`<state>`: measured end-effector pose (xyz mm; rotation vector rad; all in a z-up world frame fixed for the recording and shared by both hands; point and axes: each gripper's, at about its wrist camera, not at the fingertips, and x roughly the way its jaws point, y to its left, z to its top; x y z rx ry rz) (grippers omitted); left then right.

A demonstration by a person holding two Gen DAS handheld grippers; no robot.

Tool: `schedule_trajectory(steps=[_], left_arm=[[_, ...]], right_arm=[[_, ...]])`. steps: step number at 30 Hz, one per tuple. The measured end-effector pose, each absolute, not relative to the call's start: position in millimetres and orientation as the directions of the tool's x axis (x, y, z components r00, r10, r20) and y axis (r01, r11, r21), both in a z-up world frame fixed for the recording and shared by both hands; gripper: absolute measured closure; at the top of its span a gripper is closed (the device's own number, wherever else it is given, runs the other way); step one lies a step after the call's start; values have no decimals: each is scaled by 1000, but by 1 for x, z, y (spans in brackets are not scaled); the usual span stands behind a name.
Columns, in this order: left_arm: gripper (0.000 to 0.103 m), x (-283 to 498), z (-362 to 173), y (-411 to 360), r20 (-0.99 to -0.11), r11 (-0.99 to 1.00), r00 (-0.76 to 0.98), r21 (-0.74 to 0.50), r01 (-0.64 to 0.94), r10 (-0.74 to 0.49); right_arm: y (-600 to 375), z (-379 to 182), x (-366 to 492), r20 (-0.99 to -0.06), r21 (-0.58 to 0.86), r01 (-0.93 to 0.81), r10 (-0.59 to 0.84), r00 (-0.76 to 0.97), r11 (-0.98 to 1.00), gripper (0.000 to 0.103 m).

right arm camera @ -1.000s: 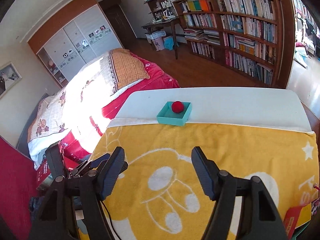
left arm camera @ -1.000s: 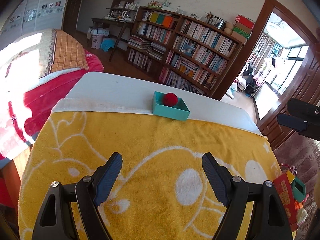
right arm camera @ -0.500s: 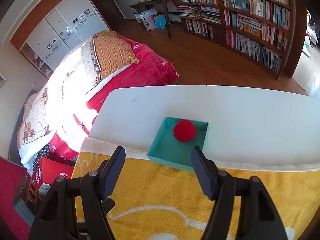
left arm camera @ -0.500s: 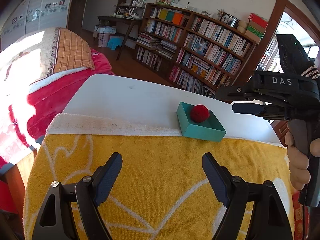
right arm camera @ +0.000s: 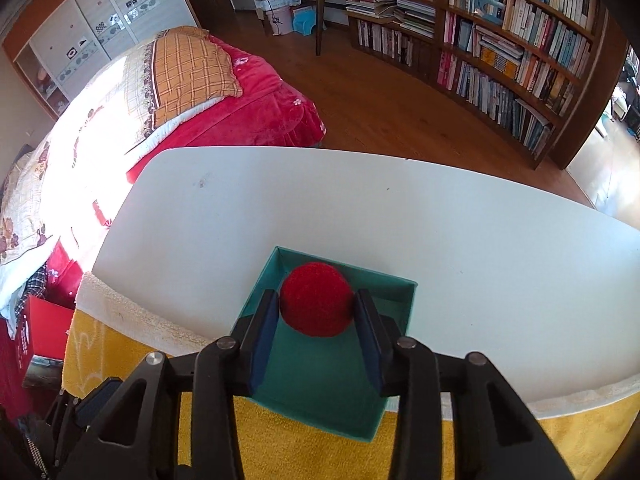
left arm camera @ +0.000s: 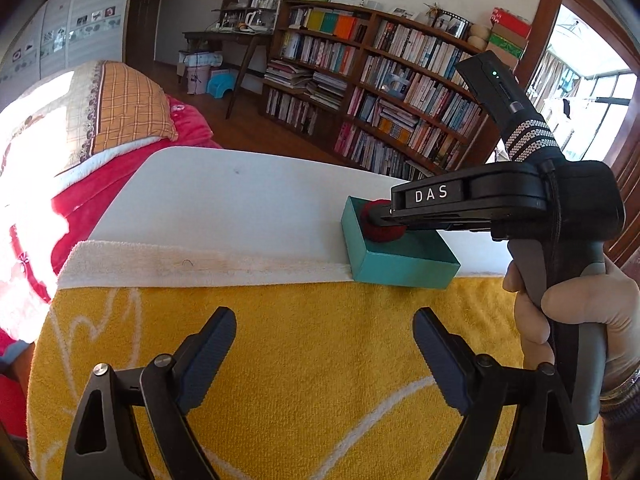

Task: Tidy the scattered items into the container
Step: 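Grasp the red ball with the right gripper while the left grasps the teal tray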

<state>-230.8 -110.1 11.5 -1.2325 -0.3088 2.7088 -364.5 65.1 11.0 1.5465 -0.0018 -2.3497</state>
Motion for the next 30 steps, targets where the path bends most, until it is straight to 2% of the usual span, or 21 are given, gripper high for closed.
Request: schedule_trajectory(steps=[2, 8, 18, 25, 30], left_arm=[[1, -233, 17, -103, -706, -970, -676, -236, -57, 211], [1, -254, 16, -68, -719, -977, -665, -200, -78, 200], [1, -295, -1, -9, -750, -997, -657, -33, -76, 74], [1, -310, 2, -2, -734, -996, -675, -33, -80, 78], [1, -331, -10, -4, -789, -998, -612, -35, -56, 62]], right_arm=[[71, 16, -360, -880, 192, 264, -284, -380, -945, 68], [100, 48, -341, -825, 214, 261, -318, -467, -941, 68], [169, 66, -317, -778, 273, 153, -311, -546, -950, 68], [187, 61, -313, -777, 285, 136, -312, -547, -949, 68], [189, 56, -313, -777, 290, 129, -312, -546, -948, 68]])
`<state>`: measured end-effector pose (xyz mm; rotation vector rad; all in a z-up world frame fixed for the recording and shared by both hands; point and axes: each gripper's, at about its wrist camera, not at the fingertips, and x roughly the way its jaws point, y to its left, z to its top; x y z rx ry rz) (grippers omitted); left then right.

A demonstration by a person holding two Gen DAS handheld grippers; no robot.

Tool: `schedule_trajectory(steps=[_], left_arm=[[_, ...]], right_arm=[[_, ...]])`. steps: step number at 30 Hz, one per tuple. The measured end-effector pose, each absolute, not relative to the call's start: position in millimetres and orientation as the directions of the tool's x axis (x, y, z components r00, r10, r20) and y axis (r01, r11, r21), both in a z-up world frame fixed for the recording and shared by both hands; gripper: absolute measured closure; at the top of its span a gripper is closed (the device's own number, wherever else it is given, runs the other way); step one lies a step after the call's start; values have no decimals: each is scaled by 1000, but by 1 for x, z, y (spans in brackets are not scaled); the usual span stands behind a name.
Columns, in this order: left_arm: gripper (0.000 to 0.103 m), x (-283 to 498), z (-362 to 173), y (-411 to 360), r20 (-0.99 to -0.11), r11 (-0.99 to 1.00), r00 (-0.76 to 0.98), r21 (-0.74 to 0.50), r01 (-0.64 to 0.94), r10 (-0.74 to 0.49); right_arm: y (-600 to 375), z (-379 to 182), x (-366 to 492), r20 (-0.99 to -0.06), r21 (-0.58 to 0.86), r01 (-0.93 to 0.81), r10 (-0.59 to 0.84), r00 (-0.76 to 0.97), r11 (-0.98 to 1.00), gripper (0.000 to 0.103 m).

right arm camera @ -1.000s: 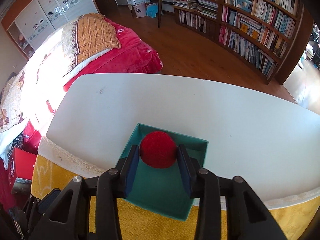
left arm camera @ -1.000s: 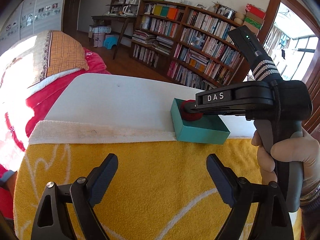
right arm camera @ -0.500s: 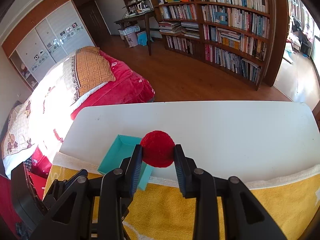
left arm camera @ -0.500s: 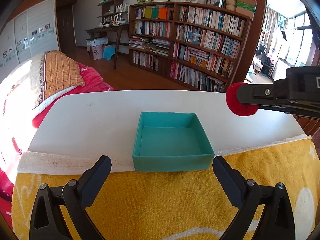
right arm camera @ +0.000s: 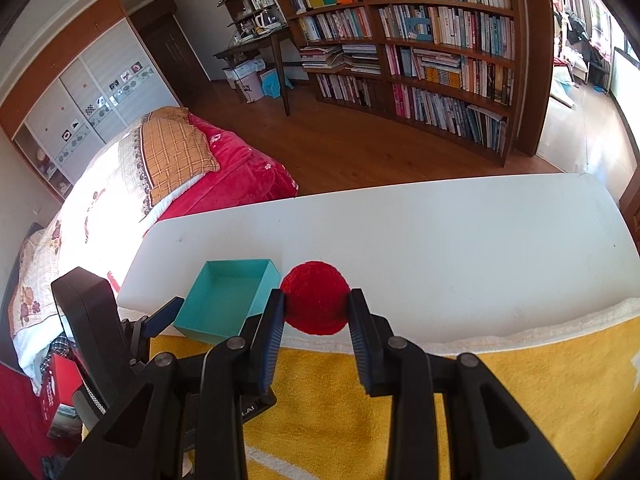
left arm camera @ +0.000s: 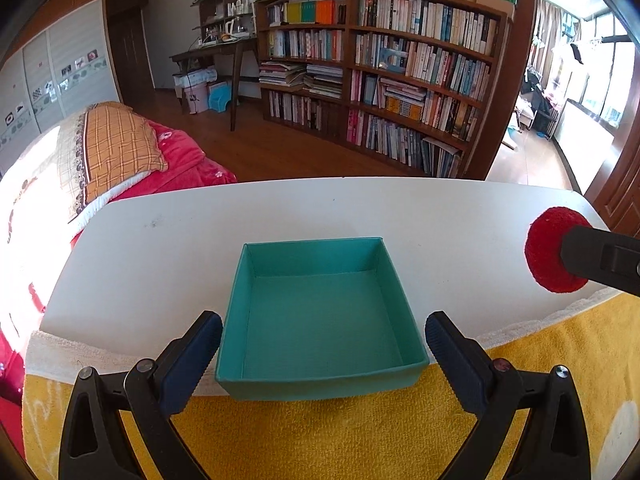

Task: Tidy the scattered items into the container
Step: 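Grasp the red ball with the right gripper while the left grasps the teal tray, then carry the red ball and teal tray to the tin box and release both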

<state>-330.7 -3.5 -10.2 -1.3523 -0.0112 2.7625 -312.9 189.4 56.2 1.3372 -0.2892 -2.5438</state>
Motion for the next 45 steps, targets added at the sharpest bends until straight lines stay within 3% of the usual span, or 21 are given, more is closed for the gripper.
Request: schedule_trajectory(steps=[5, 7, 9, 16, 30, 38, 45], left_arm=[[1, -346, -25, -10, -839, -995, -534, -89, -50, 102], [1, -348, -28, -5, -848, -997, -526, -36, -62, 63], [15, -347, -26, -2, -843, -996, -533, -29, -78, 67], [16, -325, -1, -11, -803, -986, -572, -119, -120, 167], [16, -189, 89, 47, -695, -922, -619, -181, -342, 366], [16, -97, 121, 120, -649, -844, -577, -206, -494, 496], [15, -43, 129, 187, -638, -773, -510, -226, -593, 577]], right_arm=[[190, 55, -306, -780, 272, 136, -301, -548, -953, 68], [191, 56, -302, -779, 272, 132, -299, -551, -953, 68], [191, 58, -296, -775, 268, 128, -293, -560, -955, 68], [198, 89, -258, -734, 235, 147, -275, -621, -961, 68], [290, 148, -118, -649, 320, 73, -274, -709, -945, 68], [402, 159, 6, -618, 309, -86, -131, -776, -947, 68], [483, 136, 96, -653, 301, -226, -28, -757, -927, 68]])
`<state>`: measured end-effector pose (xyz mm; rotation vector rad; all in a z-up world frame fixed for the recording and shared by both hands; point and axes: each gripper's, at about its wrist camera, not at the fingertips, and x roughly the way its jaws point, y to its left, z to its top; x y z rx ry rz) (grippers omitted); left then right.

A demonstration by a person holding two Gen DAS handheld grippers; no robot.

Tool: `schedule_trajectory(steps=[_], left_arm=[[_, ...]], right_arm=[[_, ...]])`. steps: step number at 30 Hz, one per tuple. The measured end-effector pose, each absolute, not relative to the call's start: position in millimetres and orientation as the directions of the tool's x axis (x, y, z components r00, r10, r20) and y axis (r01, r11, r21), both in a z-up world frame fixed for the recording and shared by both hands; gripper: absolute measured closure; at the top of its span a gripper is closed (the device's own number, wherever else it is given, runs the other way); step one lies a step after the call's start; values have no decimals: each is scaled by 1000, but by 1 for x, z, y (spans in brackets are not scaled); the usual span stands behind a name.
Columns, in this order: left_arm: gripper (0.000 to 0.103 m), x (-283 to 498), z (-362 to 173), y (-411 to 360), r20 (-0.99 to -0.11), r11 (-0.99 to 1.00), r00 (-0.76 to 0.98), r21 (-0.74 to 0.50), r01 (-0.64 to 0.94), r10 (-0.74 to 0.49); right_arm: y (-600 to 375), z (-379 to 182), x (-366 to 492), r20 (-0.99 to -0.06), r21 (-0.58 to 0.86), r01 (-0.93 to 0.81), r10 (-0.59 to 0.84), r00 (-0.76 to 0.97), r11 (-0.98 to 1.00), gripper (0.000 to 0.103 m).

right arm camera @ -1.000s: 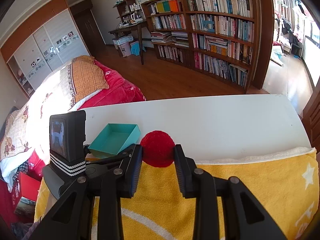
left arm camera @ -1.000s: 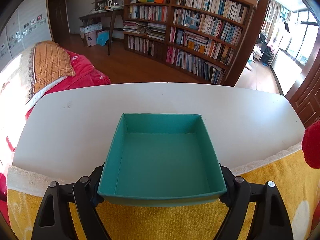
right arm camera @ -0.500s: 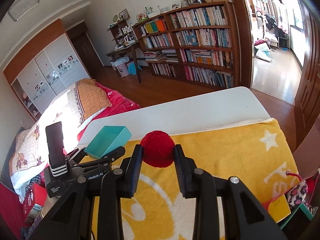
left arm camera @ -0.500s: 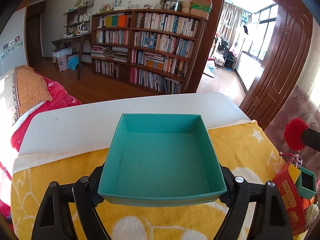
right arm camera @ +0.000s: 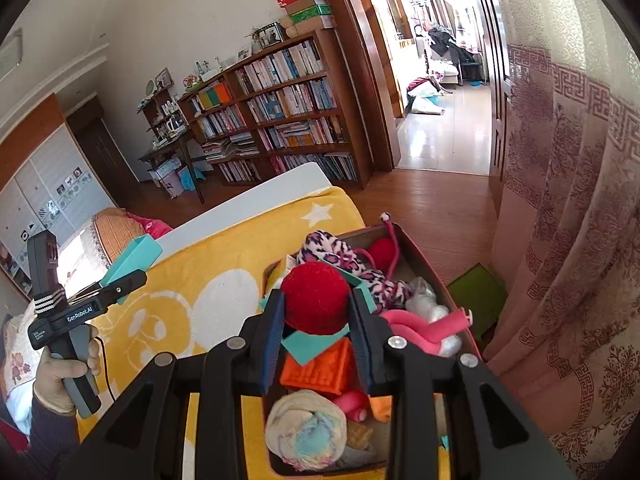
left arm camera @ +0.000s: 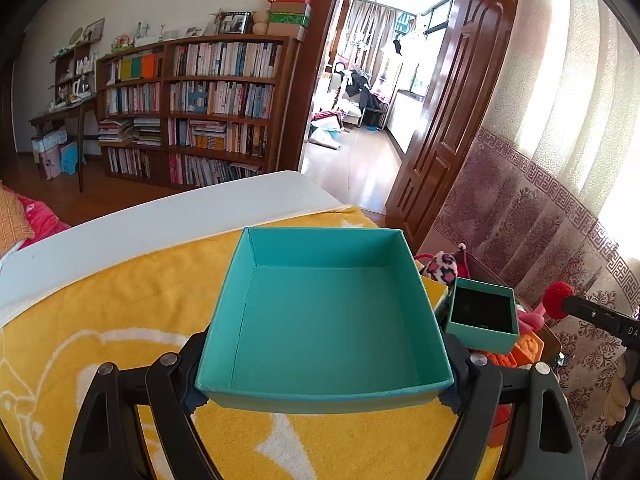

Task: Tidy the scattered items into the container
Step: 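Carry the red ball and teal tray to the tin box and release both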

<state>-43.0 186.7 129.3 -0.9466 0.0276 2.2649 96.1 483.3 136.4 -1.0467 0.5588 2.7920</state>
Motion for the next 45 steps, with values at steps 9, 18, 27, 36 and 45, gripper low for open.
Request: schedule_trajectory(steps=[9, 18, 27, 36, 45], left_arm=[[15, -5, 138, 254, -640, -705, -436, -243, -666, 632], [15, -3, 137, 319, -649, -634, -347, -273, -724, 677], [15, -8, 131, 379, -665, -575, -274, -286, -767, 695], [15, -14, 120, 449, -771, -504, -211, -160, -849, 601], [15, -34, 102, 467, -838, -521, -214, -95, -848, 502]], right_arm=[[499, 93, 128, -695, 310, -185, -90, -713, -933, 68], [487, 79, 137, -683, 231, -151, -50, -729, -961, 68], [485, 77, 146, -675, 182, -114, -40, -736, -977, 68], [491, 75, 150, -667, 223, -100, -77, -741, -970, 68], [496, 74, 153, -666, 246, -84, -105, -738, -966, 68]])
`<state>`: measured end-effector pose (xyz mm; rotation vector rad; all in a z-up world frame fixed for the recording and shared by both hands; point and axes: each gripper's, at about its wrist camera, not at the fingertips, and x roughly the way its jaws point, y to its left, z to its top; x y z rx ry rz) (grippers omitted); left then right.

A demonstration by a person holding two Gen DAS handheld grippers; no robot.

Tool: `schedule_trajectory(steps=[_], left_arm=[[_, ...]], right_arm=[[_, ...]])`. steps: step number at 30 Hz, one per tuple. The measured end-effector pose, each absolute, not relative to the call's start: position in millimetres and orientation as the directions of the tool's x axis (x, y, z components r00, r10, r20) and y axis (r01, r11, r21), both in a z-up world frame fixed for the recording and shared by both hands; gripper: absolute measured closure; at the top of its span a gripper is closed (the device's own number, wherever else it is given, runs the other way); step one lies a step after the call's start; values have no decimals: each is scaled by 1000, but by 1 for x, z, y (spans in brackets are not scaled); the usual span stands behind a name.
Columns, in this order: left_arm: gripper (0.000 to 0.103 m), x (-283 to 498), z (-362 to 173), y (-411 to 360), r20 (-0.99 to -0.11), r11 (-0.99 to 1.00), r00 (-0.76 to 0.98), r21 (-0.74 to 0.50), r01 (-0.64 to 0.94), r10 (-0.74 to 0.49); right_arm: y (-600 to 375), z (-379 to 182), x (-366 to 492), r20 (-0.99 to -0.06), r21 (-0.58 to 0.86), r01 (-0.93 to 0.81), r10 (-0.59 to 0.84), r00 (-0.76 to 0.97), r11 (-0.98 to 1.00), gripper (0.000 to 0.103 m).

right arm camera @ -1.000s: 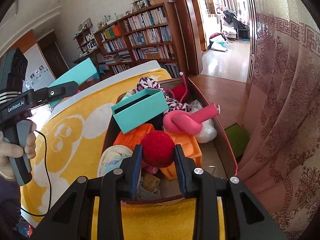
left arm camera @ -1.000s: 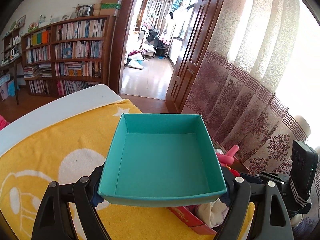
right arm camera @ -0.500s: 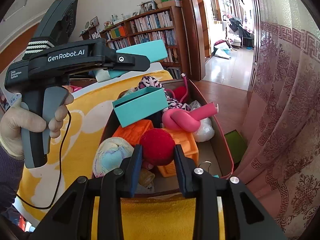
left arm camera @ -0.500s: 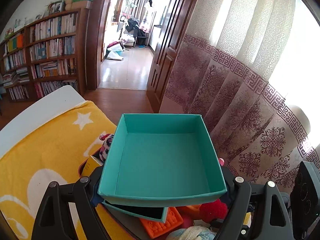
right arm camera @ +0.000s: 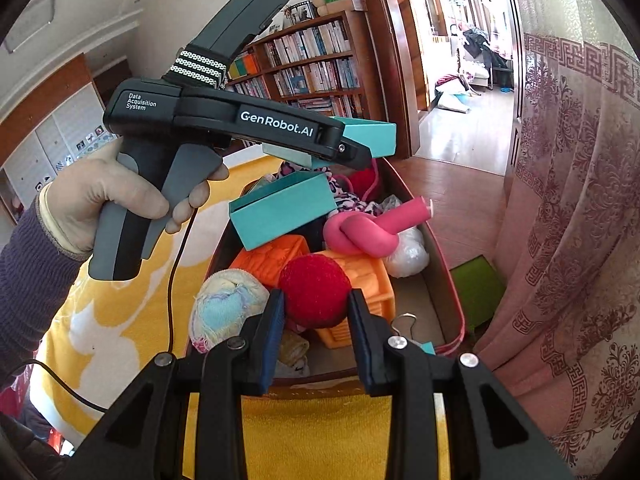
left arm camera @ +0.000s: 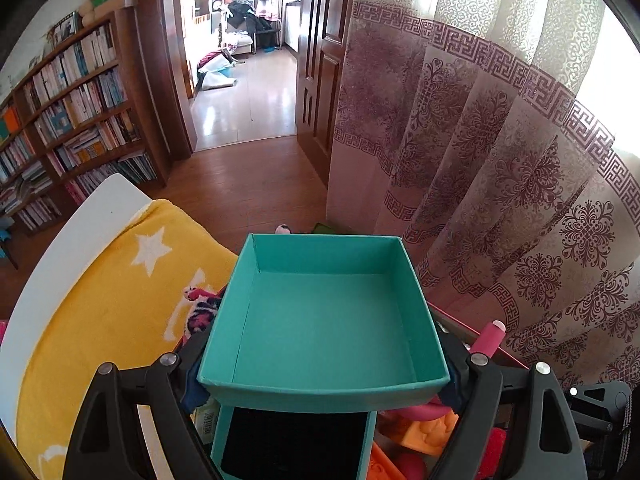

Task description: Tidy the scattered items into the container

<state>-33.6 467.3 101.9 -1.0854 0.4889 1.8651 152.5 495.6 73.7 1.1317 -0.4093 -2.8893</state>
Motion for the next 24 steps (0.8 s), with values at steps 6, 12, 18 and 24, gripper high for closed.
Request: schedule_trajectory(steps=[6, 12, 18, 24], left_arm=[[1, -40, 101, 462, -840, -542, -218, -104, -834, 497], [1, -41, 121, 439, -766, -572, -253, -177, -801, 591], [1, -23, 146, 396, -654, -618, -367, -198, -761, 662], [1, 9, 160, 357, -578, -651, -450, -197, -733, 681]], right_arm=[[499, 74, 153, -662, 260, -79, -118, -740, -962, 68], [499, 76, 154, -665, 270, -89, -119, -738, -959, 67], [500, 80, 166, -657, 274, -101, -109, -746, -956, 59], [495, 87, 174, -643, 259, -107, -89, -761, -960, 35]])
